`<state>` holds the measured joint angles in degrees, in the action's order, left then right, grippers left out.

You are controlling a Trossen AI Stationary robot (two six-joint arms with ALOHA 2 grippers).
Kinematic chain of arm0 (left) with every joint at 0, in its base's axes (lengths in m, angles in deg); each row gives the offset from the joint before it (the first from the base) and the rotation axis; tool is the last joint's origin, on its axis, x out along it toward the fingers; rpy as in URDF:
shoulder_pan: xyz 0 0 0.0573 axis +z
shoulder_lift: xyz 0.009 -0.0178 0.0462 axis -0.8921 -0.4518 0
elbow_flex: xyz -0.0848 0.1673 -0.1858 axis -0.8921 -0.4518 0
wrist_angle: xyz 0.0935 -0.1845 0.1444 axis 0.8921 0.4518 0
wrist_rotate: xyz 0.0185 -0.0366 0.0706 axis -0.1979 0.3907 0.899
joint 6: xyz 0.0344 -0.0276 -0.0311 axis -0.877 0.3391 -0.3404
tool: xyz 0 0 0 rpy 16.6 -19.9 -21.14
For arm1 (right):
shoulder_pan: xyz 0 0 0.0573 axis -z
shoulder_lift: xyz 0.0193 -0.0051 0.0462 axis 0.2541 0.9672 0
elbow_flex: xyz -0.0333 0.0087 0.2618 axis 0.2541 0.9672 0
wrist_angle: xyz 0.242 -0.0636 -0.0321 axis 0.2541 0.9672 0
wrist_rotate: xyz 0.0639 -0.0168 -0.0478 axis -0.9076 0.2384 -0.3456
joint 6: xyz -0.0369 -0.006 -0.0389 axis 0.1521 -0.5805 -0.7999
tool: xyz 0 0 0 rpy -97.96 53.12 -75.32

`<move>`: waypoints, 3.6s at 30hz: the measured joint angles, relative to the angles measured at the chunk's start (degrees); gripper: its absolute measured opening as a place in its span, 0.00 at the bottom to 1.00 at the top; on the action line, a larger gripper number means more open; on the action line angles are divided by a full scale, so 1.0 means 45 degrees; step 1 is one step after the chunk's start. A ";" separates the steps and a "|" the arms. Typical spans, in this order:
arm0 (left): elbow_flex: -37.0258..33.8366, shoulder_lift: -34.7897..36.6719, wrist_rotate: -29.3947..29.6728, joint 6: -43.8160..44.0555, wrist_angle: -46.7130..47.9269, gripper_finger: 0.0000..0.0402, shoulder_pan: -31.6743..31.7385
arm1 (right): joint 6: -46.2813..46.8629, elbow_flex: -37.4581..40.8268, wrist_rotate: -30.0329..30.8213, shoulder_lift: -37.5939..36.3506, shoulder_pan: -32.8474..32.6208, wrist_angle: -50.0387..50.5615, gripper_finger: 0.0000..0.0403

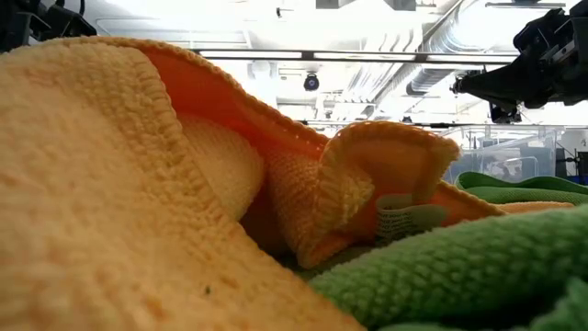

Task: Sort microfiber towel by color & place in baskets

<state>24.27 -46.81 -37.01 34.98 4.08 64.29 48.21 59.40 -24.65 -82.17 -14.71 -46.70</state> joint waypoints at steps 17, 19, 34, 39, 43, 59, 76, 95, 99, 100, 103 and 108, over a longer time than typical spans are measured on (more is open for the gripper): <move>-0.0003 0.0004 0.0053 0.1378 -0.0199 0.00 0.0000 | 0.0003 0.0003 0.0003 -0.0001 -0.0002 0.0002 0.00; 0.0006 0.0000 -0.0002 0.1658 -0.0173 0.00 -0.0004 | 0.0005 0.0001 0.0002 0.0000 -0.0003 0.0001 0.00; 0.2511 -0.1693 0.2483 -0.0442 0.2788 0.00 -0.0015 | 0.0000 0.0003 0.0004 0.0000 -0.0004 0.0001 0.00; 0.3976 -0.3986 0.4219 -0.0135 0.2866 0.00 -0.0015 | 0.0000 0.0002 0.0003 0.0001 -0.0002 0.0005 0.00; 0.5191 -0.6220 0.5499 0.1429 0.2900 0.00 -0.0029 | 0.0000 0.0000 0.0002 -0.0001 -0.0004 0.0003 0.00; 1.0278 -1.3237 0.7336 0.4246 0.3062 0.00 -0.1906 | 0.0000 0.0001 0.0000 0.0000 -0.0002 0.0003 0.00; 1.5053 -1.6568 0.6872 1.3034 1.2307 0.00 -0.3482 | 0.0001 0.0001 0.0002 0.0002 -0.0001 0.0005 0.00; 1.4402 -1.6568 0.6289 1.5585 1.2513 0.01 -0.3679 | 0.0000 0.0005 0.0005 0.0003 0.0000 0.0000 0.00; 1.4398 -1.6568 0.6003 1.5205 1.2517 0.06 -0.3466 | 0.0000 0.0003 0.0003 0.0003 -0.0005 0.0003 0.00; 1.4398 -1.6568 0.5954 1.4944 1.2517 0.08 -0.3405 | 0.0000 0.0005 0.0002 -0.0002 -0.0003 0.0000 0.00; 1.4398 -1.6568 0.5622 1.4054 1.2516 0.15 -0.3163 | 0.0000 0.0000 0.0005 0.0000 -0.0003 0.0003 0.00; 1.4398 -1.6568 0.5567 1.2810 1.2543 0.25 -0.2909 | 0.0000 0.0004 0.0004 0.0000 -0.0004 0.0003 0.00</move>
<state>89.06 -121.36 -11.96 92.62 60.53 51.20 48.21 59.41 -24.63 -82.17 -14.73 -46.69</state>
